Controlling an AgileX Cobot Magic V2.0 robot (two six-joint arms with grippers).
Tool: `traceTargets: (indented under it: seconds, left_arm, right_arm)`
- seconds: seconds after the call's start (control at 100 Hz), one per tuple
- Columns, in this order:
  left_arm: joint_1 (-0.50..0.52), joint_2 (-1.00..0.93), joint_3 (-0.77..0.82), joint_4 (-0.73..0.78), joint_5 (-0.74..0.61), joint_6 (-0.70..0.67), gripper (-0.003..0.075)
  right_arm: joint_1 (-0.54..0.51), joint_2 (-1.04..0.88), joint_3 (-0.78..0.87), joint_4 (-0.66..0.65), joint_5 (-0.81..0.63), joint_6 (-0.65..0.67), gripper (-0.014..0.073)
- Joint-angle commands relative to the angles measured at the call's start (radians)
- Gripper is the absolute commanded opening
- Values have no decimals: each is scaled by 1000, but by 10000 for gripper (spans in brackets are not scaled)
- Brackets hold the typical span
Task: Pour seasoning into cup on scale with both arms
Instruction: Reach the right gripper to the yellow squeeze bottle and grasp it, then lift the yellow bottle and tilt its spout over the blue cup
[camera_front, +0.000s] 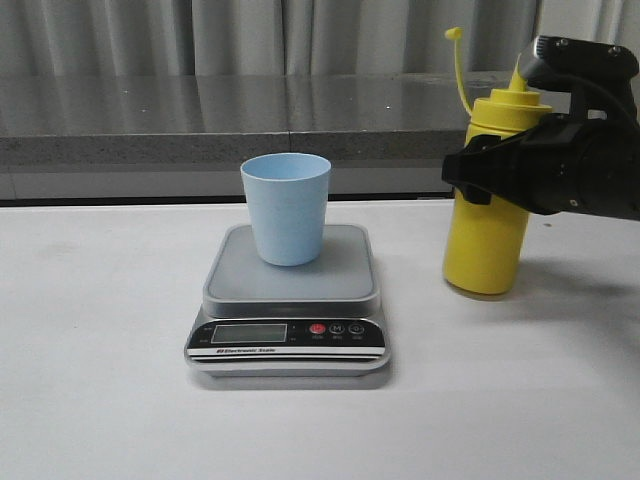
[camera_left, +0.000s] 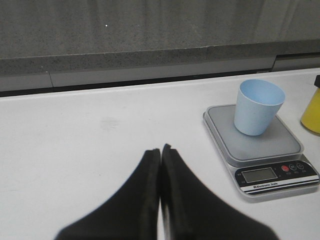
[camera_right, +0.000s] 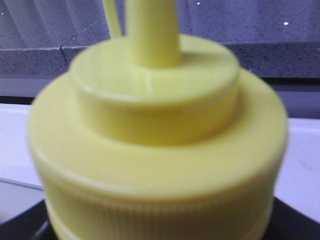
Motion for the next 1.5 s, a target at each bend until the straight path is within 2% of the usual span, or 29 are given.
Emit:
traceTargets:
  seconds: [0.0,0.05,0.08,0.3,0.62,0.74,1.06,1.2,1.49]
  left_arm:
    - [1,8,-27,-15,-70,-9,-20]
    - [1,8,-27,-15,-70,-9,-20]
    - [1,8,-27,-15,-70,-9,-20]
    - [1,8,-27,-15,-70,-9,-20]
    - [1,8,-27,-15,-70,-9,-20]
    - [1,8,-27,-15,-70,-9,-20]
    - [1,8,-27,-15,-70,-9,-20]
    - [1,8,-27,-15,-70,-9,-20]
    - [1,8,-27,-15,-70,-9,-20]
  right_arm:
    - [-2,-42,-22,-13,-72,6,109]
    - [-2,-42,-22,-13,-72,6,-27]
    - [-2,-43,-22,-13,-72,5,-74]
    - [-2,-87,-22,-15,-28,-52,-59]
    - [37,-194,-177,-28,327,-369,-59]
    - [72,-193,-253,-145,453,-444,-59]
    - [122,-190,-417,-445,757,-442,-59]
    - [127,-188,-475,-626,894,-356,-59]
    - [192,-127,-592,-1219,1163,86,-59]
